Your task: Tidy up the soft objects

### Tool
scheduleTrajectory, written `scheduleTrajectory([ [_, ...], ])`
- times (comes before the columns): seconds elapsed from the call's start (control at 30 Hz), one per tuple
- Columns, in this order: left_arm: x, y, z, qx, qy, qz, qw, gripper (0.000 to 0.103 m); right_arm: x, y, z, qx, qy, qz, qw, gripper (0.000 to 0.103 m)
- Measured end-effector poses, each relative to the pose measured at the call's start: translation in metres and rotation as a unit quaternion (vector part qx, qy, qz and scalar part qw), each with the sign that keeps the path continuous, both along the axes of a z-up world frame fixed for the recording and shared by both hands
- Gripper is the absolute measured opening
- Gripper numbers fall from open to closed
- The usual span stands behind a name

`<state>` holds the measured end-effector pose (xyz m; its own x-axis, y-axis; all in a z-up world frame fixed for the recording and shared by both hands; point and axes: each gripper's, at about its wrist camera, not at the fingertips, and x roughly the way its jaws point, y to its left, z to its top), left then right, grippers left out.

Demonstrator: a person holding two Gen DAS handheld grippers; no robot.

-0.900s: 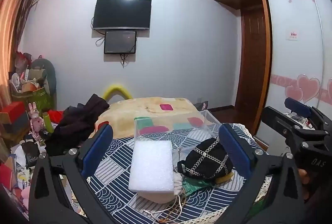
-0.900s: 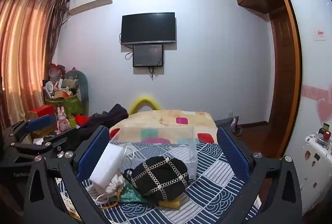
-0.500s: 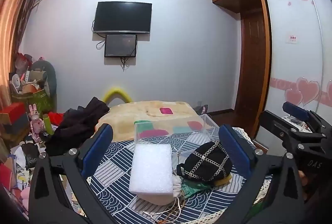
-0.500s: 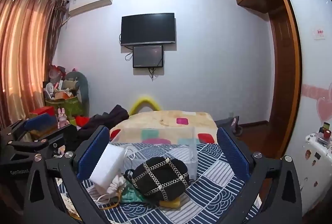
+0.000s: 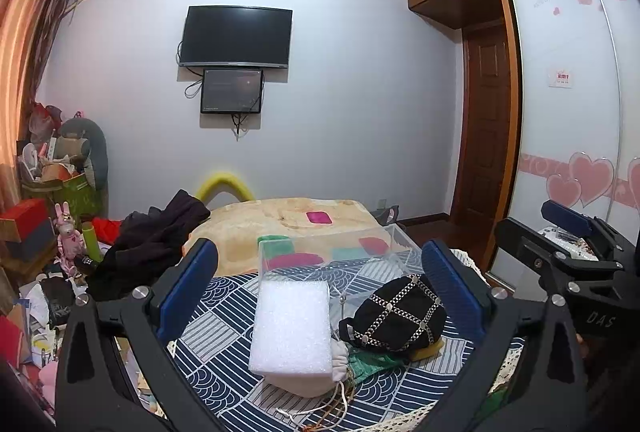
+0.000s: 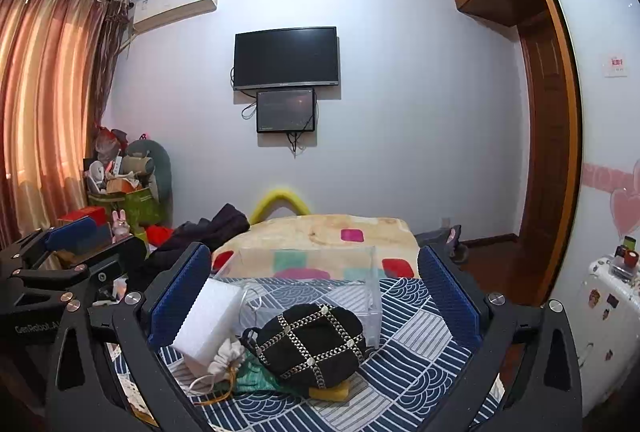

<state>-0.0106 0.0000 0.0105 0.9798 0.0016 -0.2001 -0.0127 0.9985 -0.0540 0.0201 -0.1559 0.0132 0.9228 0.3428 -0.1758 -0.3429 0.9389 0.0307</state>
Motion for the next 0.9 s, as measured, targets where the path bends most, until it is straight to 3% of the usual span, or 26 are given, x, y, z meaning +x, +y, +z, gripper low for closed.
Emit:
scheduleTrajectory([
  [0.9, 0.0007, -0.0005, -0.0008, -0.001, 0.000, -0.004, 1.0000, 0.103, -0.0038, 0.0020, -0.0003, 0.005, -0.006, 0.003, 1.000, 0.103],
])
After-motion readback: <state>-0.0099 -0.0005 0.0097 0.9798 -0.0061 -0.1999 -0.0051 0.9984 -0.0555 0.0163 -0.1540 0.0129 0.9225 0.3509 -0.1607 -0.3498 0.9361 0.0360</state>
